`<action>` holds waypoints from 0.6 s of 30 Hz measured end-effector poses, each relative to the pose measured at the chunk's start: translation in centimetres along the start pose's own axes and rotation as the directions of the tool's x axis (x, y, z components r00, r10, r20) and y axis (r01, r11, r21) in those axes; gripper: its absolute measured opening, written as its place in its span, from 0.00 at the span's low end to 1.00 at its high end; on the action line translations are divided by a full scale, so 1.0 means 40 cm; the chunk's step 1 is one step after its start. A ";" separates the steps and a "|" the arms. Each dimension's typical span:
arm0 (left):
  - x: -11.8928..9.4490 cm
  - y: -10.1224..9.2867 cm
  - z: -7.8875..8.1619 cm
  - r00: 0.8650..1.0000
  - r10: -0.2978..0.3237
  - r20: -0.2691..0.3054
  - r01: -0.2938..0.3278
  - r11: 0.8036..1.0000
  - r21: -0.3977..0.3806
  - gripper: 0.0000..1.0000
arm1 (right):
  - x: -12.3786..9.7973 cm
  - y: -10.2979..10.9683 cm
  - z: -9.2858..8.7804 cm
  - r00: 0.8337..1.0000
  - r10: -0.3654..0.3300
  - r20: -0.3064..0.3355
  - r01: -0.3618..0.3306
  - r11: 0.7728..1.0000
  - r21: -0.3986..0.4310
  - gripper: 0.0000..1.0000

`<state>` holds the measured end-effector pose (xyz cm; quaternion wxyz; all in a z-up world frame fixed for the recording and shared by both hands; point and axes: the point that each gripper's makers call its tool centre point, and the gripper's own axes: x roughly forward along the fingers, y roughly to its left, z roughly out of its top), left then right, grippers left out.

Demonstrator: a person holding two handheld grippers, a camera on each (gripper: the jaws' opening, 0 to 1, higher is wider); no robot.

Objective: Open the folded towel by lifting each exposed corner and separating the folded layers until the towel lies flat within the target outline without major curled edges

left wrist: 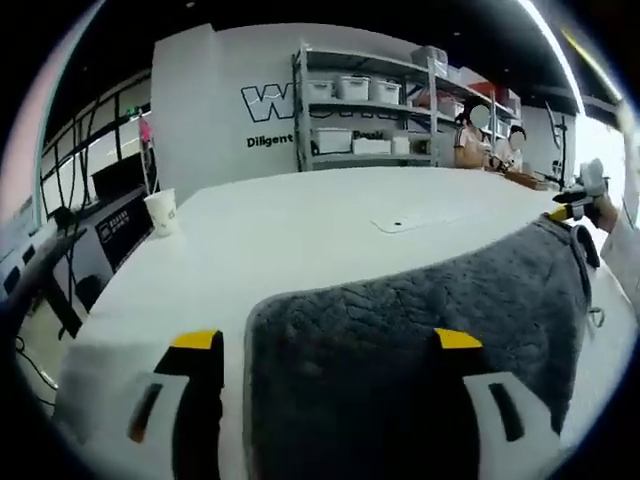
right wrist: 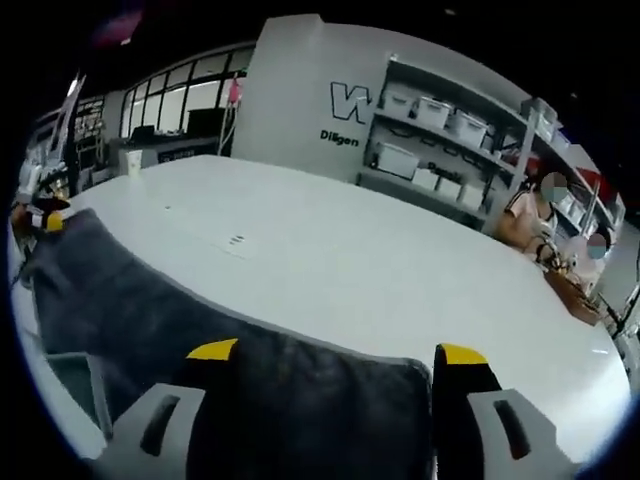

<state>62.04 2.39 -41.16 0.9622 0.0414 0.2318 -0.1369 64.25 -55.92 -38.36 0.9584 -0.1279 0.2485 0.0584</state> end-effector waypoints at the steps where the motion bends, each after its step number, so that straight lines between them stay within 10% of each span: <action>1: -0.001 -0.007 -0.002 1.000 -0.015 -0.004 0.015 1.000 0.003 0.87 | -0.005 0.003 0.002 1.000 0.003 0.001 -0.003 1.000 0.000 0.82; 18: -0.076 -0.083 -0.001 0.995 -0.088 -0.047 0.087 0.996 -0.019 0.99 | -0.097 0.092 0.083 0.993 0.109 0.050 -0.109 0.994 0.001 0.99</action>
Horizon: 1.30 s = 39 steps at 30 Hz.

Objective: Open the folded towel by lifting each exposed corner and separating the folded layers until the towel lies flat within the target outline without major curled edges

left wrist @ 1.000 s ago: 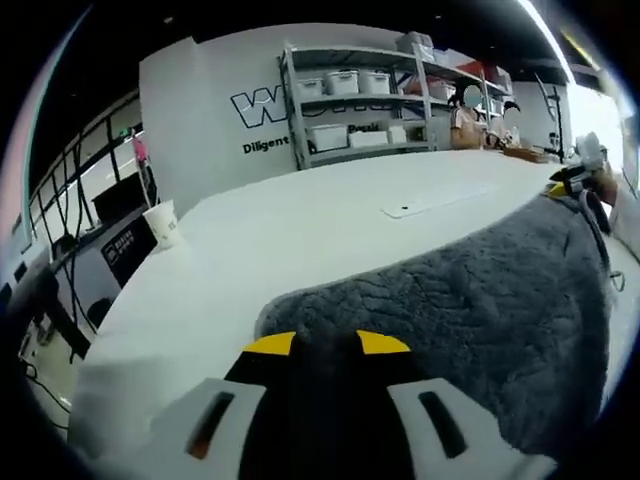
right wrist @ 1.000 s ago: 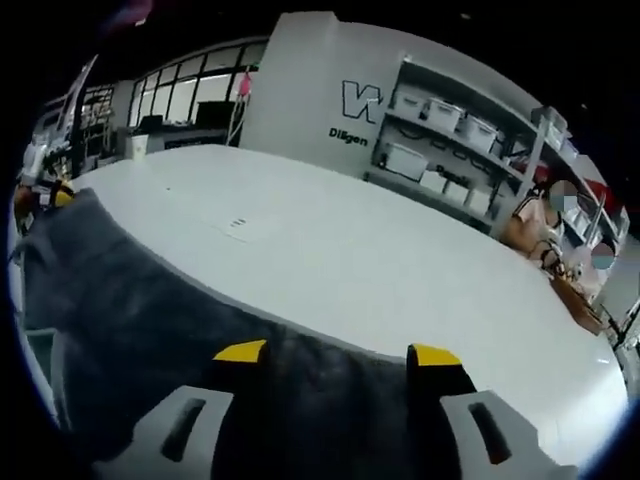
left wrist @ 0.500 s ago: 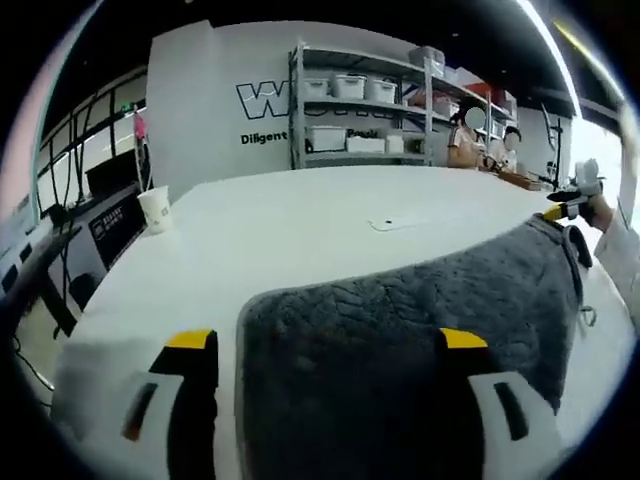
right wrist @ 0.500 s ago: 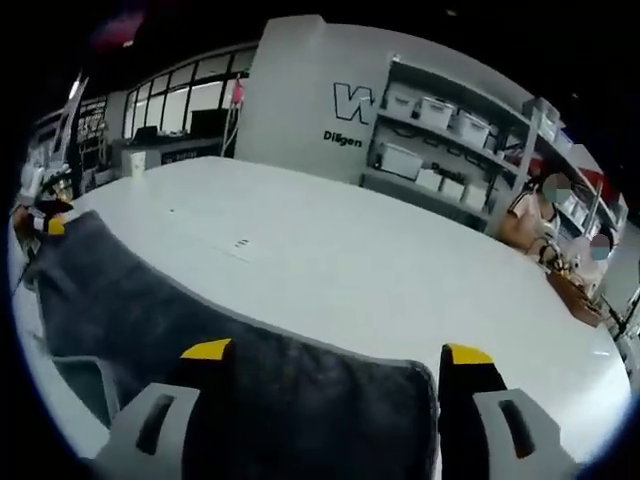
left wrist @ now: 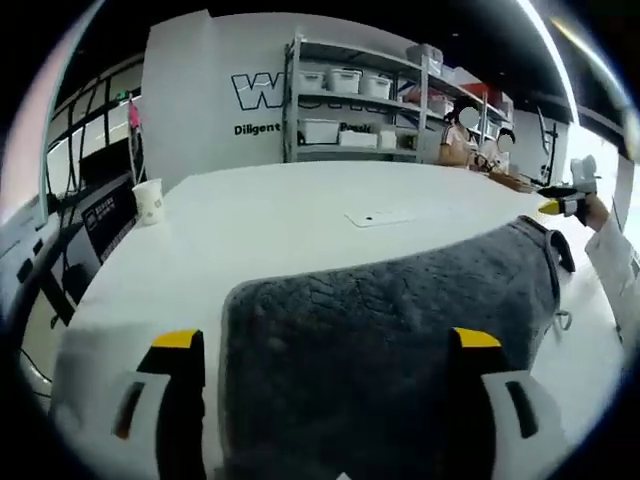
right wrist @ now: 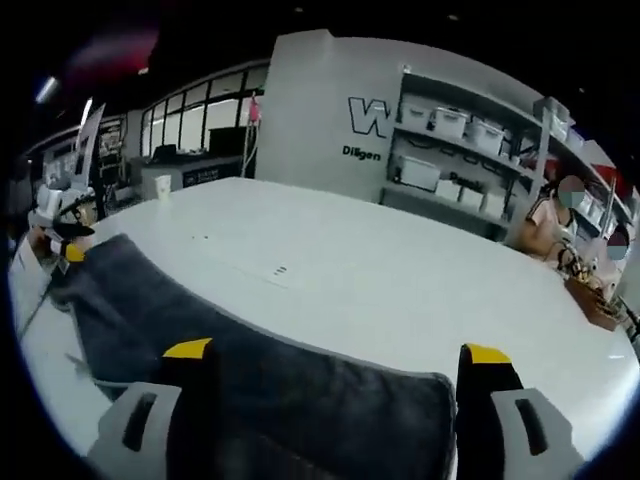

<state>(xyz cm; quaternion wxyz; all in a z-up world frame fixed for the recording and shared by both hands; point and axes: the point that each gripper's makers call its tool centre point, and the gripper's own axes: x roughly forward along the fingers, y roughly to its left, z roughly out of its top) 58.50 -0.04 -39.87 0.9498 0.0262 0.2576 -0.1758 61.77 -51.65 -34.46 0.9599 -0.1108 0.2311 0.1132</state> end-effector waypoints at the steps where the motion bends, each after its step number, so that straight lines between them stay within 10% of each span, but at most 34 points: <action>1: -0.006 -0.008 0.002 1.000 -0.010 -0.005 0.010 1.000 0.000 0.99 | -0.006 0.005 0.002 1.000 0.000 -0.005 0.000 1.000 -0.010 0.99; 5: -0.033 -0.043 0.007 0.999 -0.049 -0.014 0.050 0.998 0.023 0.84 | -0.039 0.030 0.008 0.999 0.025 -0.028 -0.026 0.999 -0.024 0.98; 14: -0.067 -0.081 -0.002 0.995 -0.089 -0.042 0.090 0.995 0.042 0.84 | -0.081 0.076 -0.005 0.996 0.057 -0.068 -0.062 0.995 -0.073 0.94; 26: -0.072 -0.139 0.006 0.990 -0.134 -0.045 0.137 0.986 0.094 0.86 | -0.134 0.158 -0.163 0.969 0.157 -0.189 -0.190 0.967 -0.172 0.86; 39: -0.075 -0.184 0.000 0.977 -0.205 -0.050 0.209 0.973 0.097 0.99 | -0.161 0.281 -0.134 0.953 0.268 -0.138 -0.298 0.910 -0.289 0.80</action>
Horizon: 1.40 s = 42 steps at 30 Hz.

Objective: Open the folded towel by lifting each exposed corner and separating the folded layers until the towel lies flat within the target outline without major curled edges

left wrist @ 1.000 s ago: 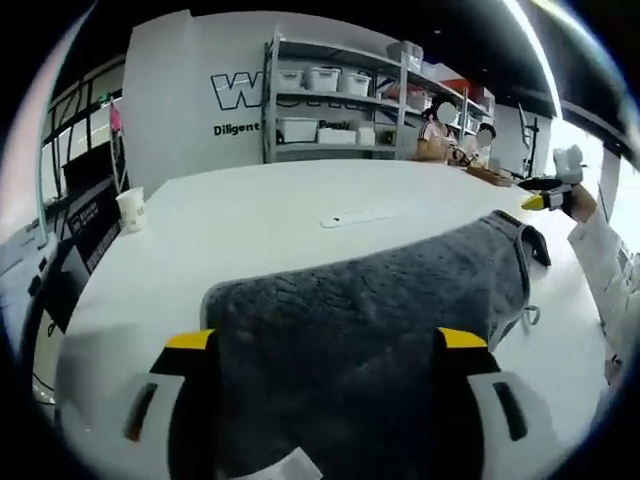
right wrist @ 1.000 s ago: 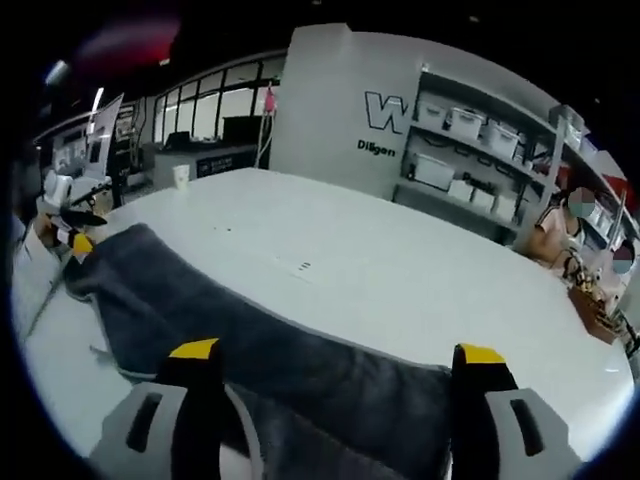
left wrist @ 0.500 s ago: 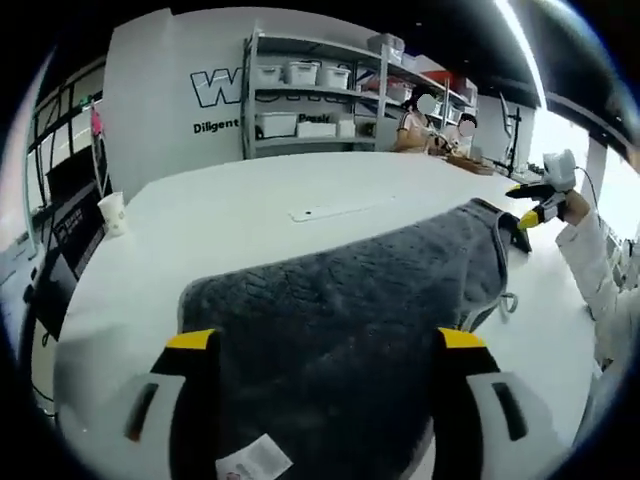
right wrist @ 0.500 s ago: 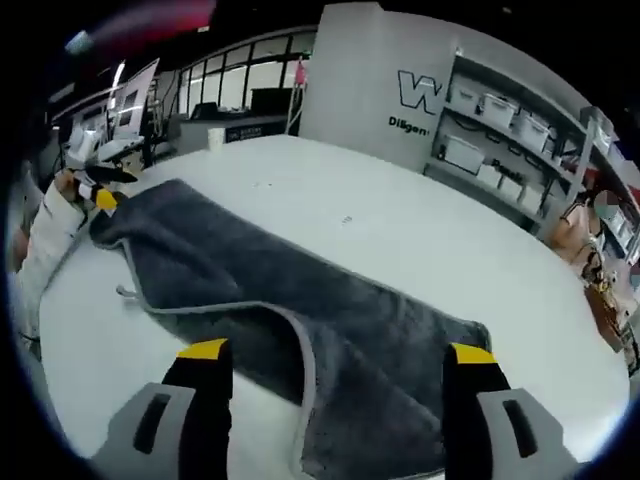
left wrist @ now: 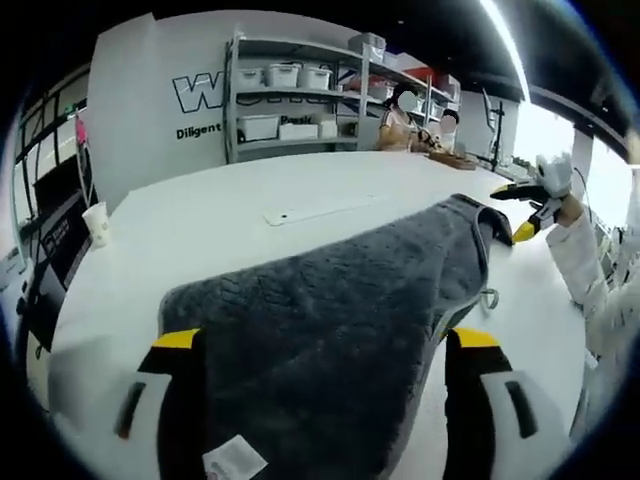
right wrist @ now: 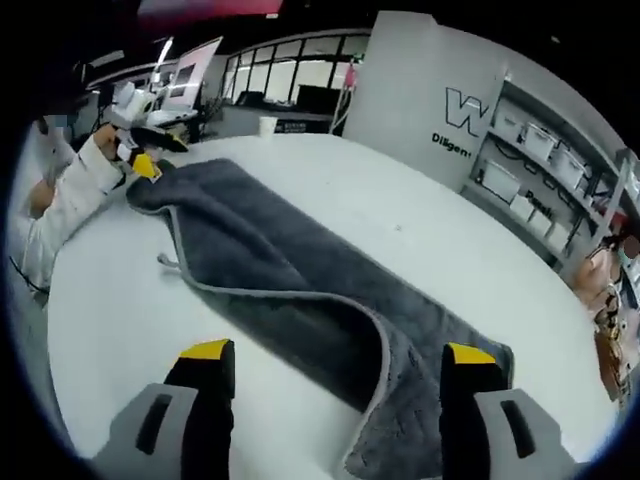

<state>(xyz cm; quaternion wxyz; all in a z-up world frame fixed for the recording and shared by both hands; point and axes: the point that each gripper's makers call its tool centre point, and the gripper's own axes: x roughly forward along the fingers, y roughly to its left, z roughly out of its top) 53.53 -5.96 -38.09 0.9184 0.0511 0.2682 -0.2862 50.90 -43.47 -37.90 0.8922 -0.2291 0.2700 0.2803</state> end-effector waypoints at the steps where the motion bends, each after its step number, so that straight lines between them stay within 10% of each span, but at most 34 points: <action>1: 0.000 -0.003 0.000 1.000 -0.005 0.003 0.005 1.000 -0.006 0.99 | 0.002 0.008 0.009 1.000 0.010 0.012 -0.009 0.999 -0.031 0.78; 22: 0.000 0.002 -0.019 1.000 0.008 -0.019 -0.009 1.000 -0.022 0.99 | 0.082 0.246 0.072 0.971 0.240 0.020 -0.215 0.901 -0.376 0.50; 42: 0.003 0.003 -0.020 1.000 0.008 -0.021 -0.009 0.999 -0.032 0.99 | 0.132 0.329 0.047 0.954 0.296 -0.039 -0.280 0.840 -0.464 0.23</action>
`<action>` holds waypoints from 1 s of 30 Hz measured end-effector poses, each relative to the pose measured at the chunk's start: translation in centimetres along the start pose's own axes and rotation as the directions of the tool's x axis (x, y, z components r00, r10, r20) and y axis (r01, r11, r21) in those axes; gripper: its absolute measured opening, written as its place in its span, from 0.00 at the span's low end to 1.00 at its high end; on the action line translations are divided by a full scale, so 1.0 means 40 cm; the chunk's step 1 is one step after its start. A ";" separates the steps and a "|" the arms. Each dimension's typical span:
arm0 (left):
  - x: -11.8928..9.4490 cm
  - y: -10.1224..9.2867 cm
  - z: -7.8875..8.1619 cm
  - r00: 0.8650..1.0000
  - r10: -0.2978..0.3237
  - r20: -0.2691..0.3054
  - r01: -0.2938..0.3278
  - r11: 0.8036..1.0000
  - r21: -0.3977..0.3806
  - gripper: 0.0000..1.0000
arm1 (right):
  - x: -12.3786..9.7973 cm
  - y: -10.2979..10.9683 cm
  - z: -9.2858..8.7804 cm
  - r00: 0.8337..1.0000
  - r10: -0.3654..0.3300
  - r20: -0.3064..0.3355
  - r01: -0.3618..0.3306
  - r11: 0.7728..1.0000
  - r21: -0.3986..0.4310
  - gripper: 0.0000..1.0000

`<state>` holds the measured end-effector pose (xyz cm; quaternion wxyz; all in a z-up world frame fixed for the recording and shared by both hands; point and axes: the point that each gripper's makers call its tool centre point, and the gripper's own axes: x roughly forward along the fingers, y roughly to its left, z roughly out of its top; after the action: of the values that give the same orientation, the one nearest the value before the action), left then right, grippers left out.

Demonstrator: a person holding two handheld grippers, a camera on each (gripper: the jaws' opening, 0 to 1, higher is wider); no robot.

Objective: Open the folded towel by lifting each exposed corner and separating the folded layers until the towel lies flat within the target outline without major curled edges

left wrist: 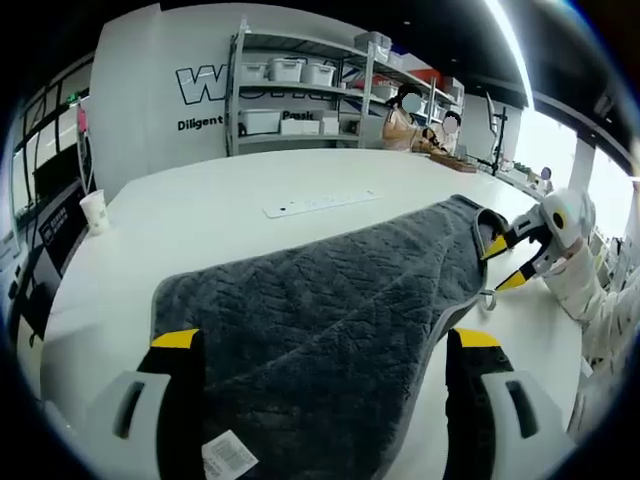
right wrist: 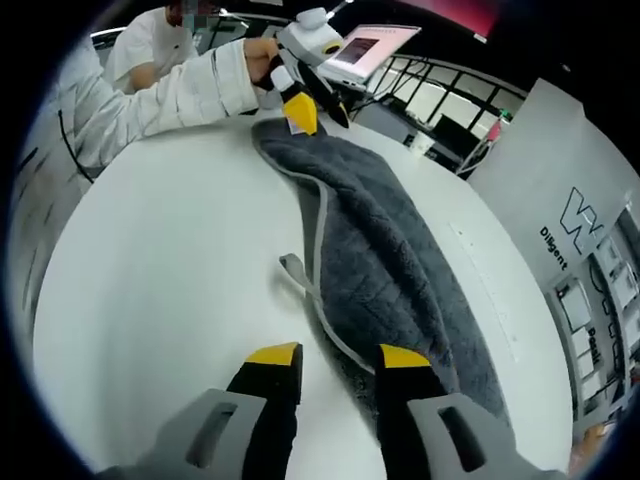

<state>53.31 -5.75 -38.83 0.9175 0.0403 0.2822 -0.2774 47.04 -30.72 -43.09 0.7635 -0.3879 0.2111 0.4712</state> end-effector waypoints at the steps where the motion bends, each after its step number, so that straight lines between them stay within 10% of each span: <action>1: 0.000 -0.002 0.000 1.000 -0.002 0.001 0.002 1.000 -0.001 0.99 | 0.002 0.002 -0.001 1.000 0.003 -0.004 -0.003 1.000 -0.005 0.22; 13: 0.003 0.006 0.002 1.000 -0.001 -0.001 0.001 1.000 -0.013 0.99 | 0.005 -0.006 -0.020 1.000 0.016 0.002 -0.017 0.999 0.032 0.00; 30: 0.004 0.007 -0.002 1.000 0.000 -0.006 0.000 1.000 -0.016 0.99 | -0.016 0.049 -0.008 0.994 0.111 0.011 -0.111 0.994 0.023 0.00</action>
<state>53.51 -5.57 -39.00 0.9169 0.0338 0.2872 -0.2750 45.00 -30.82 -43.60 0.7417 -0.3645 0.2339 0.5122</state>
